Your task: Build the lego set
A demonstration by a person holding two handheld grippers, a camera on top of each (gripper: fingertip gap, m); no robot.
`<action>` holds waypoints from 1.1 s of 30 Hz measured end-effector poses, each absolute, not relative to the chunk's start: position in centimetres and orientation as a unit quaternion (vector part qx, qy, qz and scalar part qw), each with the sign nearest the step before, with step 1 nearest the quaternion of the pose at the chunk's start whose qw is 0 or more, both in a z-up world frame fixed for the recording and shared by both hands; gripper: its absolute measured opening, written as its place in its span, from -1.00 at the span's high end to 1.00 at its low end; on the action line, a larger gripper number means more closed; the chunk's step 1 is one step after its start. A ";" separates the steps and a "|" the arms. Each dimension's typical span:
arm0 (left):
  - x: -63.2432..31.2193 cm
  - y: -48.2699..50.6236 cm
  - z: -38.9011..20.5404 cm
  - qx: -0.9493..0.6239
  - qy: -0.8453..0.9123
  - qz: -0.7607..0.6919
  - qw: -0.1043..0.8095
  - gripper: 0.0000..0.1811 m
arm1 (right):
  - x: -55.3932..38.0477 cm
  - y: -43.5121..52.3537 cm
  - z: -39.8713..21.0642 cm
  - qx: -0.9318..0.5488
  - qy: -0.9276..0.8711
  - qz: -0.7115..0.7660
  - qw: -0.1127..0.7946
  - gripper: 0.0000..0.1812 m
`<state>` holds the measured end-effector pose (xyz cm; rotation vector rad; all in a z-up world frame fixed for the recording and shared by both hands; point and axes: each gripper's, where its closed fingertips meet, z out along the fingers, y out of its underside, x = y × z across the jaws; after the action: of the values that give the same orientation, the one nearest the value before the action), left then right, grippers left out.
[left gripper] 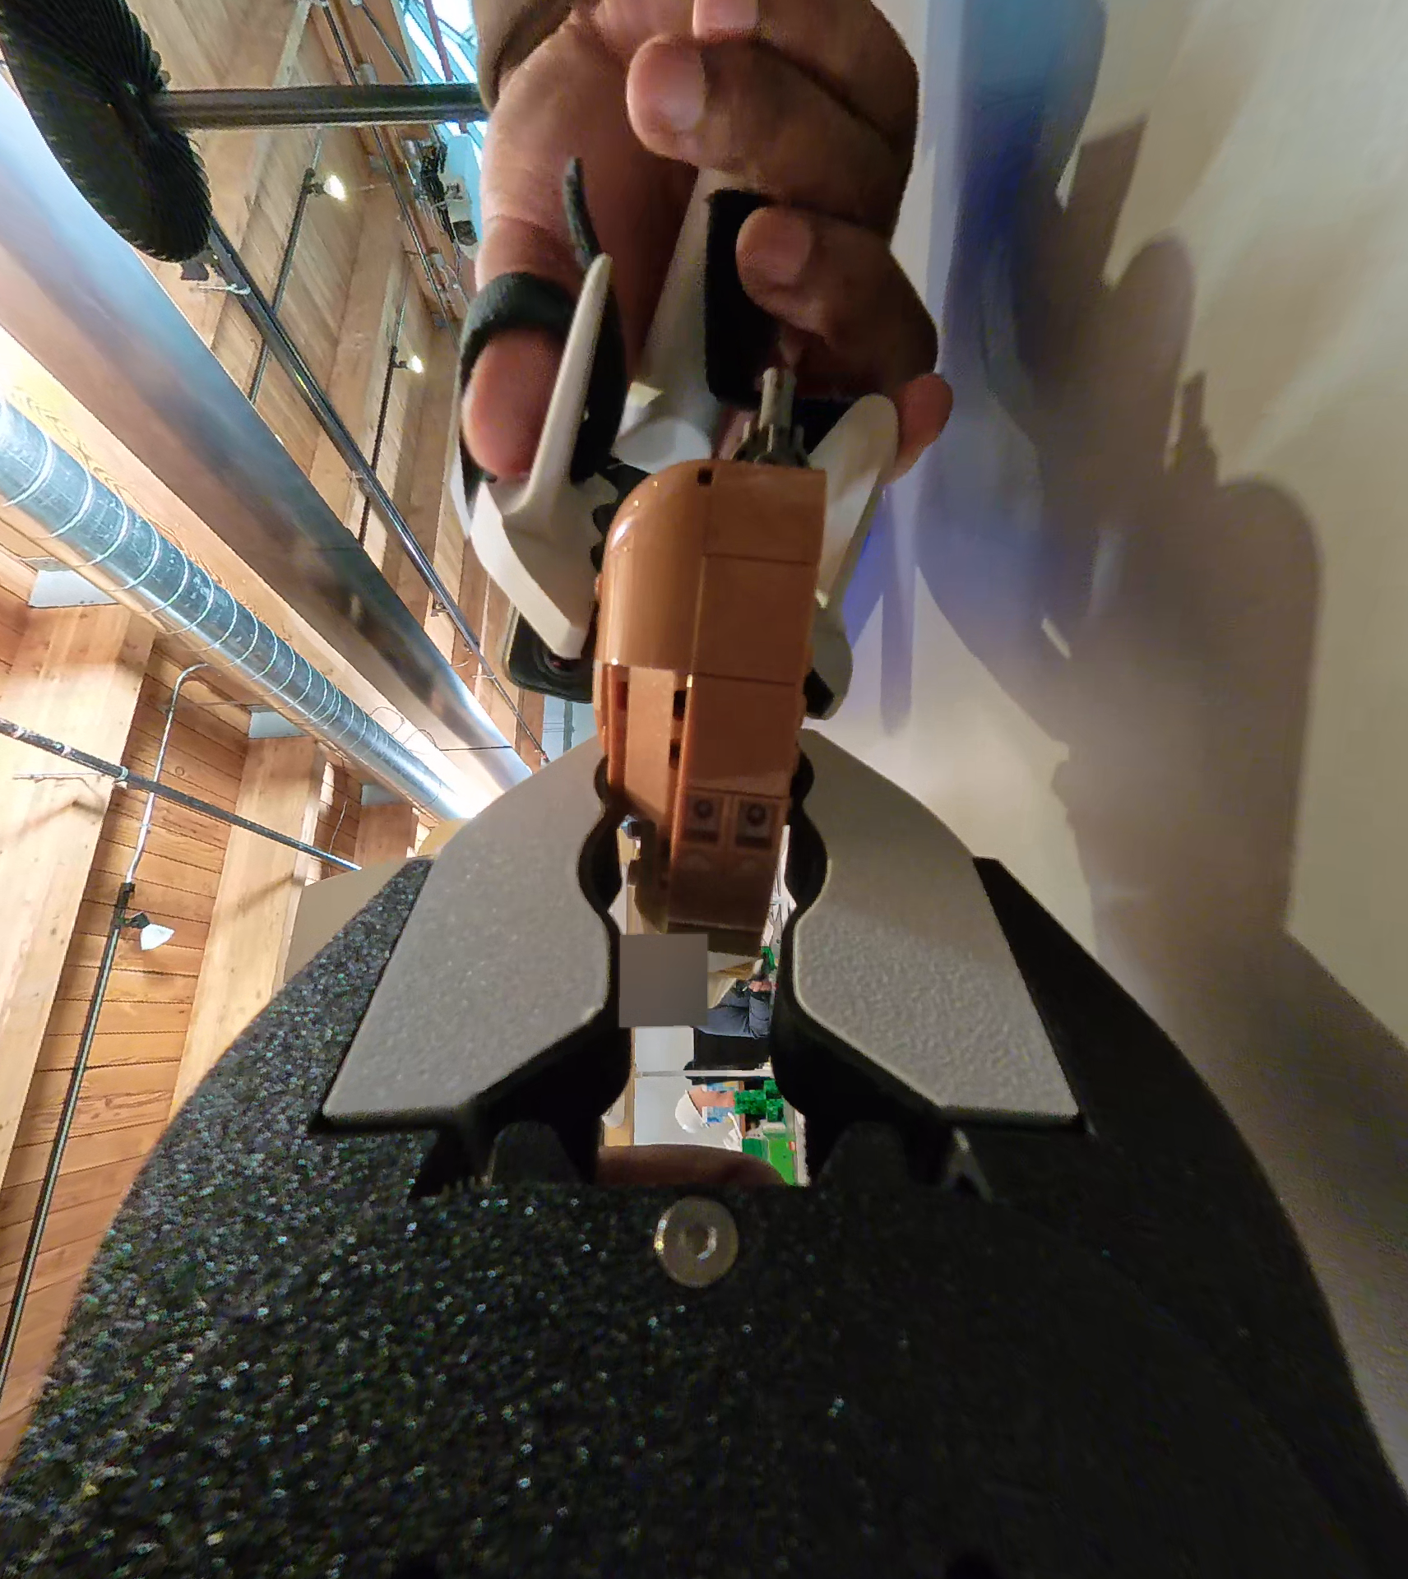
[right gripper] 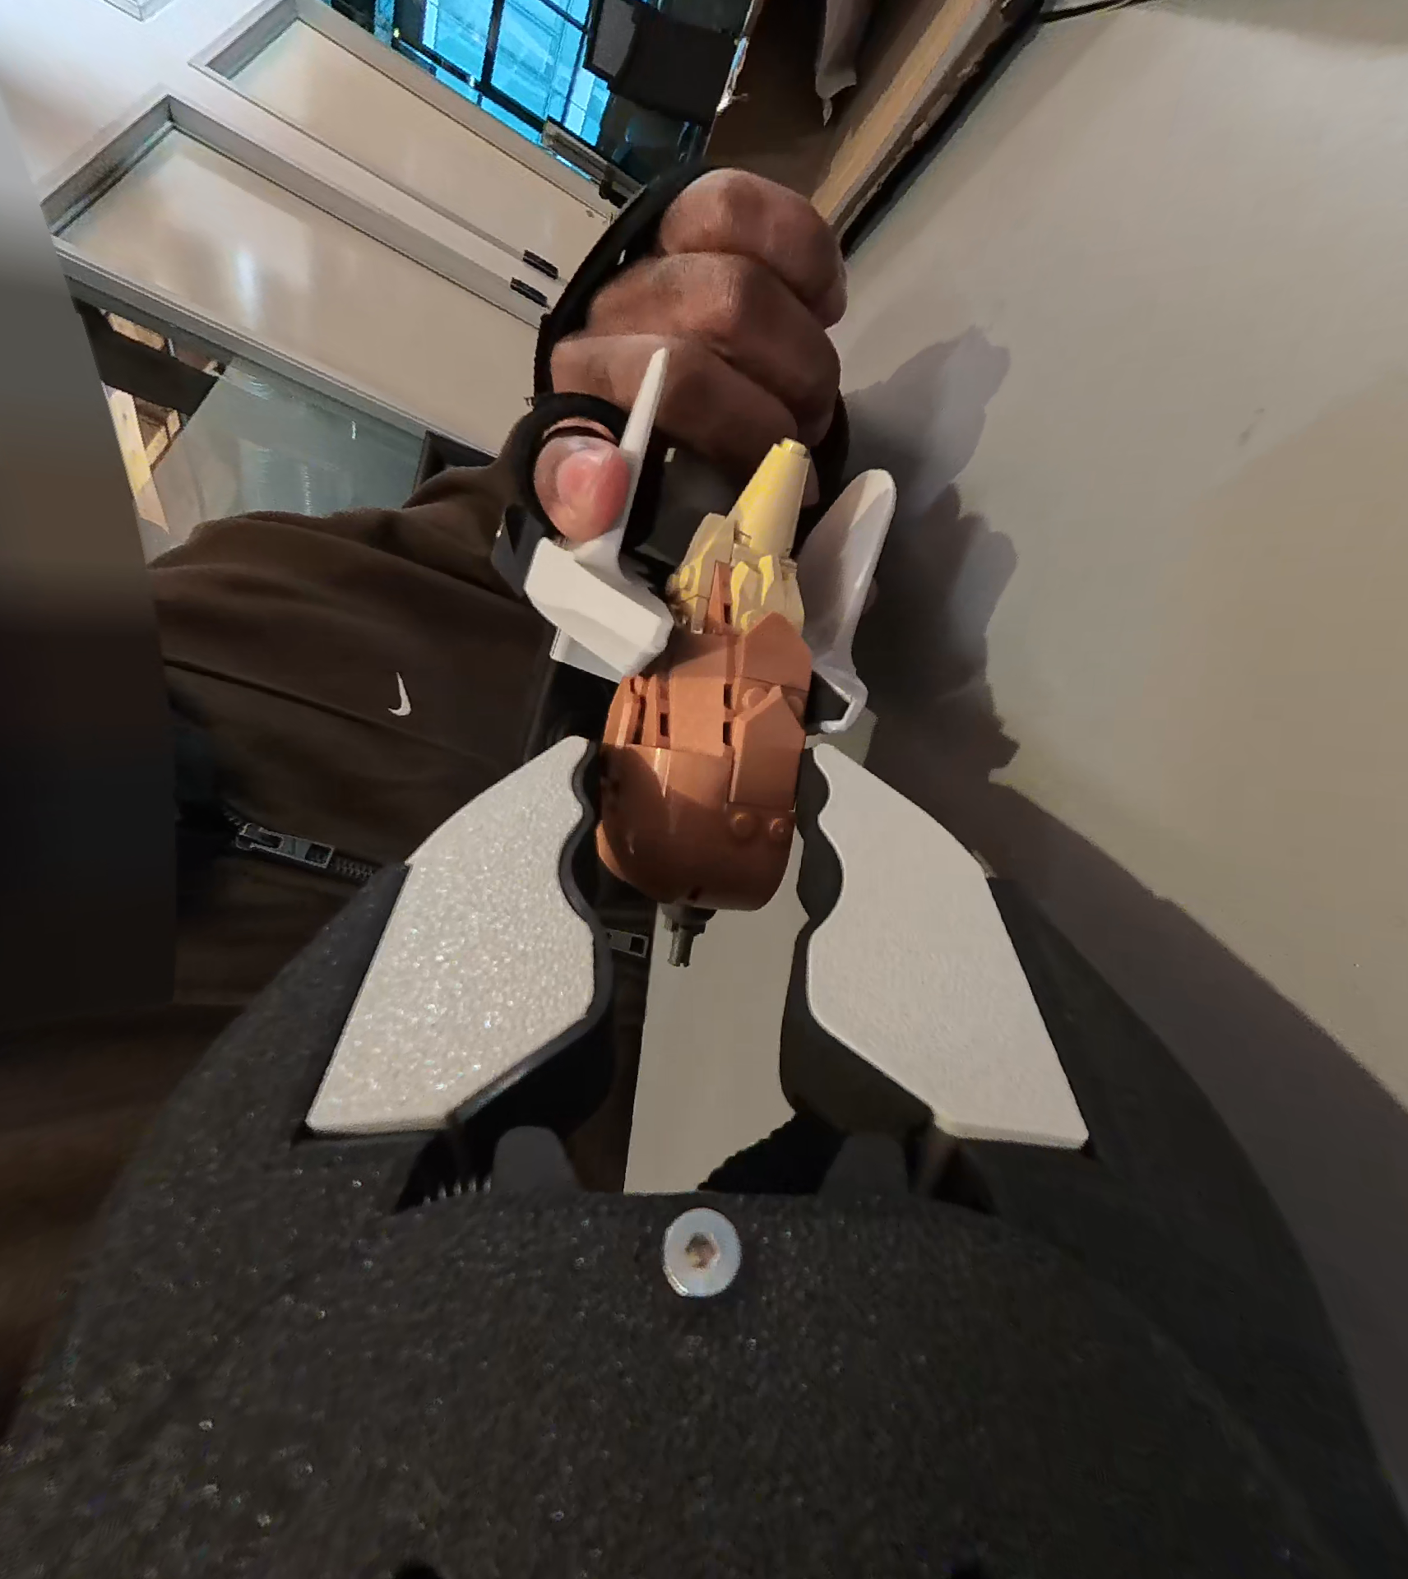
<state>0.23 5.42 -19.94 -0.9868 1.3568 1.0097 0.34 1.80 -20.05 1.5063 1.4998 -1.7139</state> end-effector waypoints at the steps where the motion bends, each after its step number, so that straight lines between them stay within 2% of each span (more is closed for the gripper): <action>1: 0.2 5.4 -19.9 -0.419 0.574 0.429 0.558 0.61 | 0.3 1.8 -20.0 0.540 0.538 -0.615 0.203 0.52; 18: 0.3 5.3 -20.1 -0.420 0.577 0.433 0.550 0.61 | 0.4 1.6 -20.2 0.544 0.533 -0.615 0.205 0.53; 26: 0.1 5.3 -19.9 -0.416 0.575 0.443 0.548 0.61 | 0.1 1.6 -19.8 0.539 0.519 -0.634 0.198 0.46; 33: 0.1 5.3 -19.6 -0.407 0.576 0.451 0.548 0.61 | -0.1 1.6 -20.0 0.546 0.505 -0.639 0.198 0.53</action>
<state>0.10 5.26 -19.61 -0.9639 1.3636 1.0687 -0.08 1.61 -19.96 1.5267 1.4138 -1.7869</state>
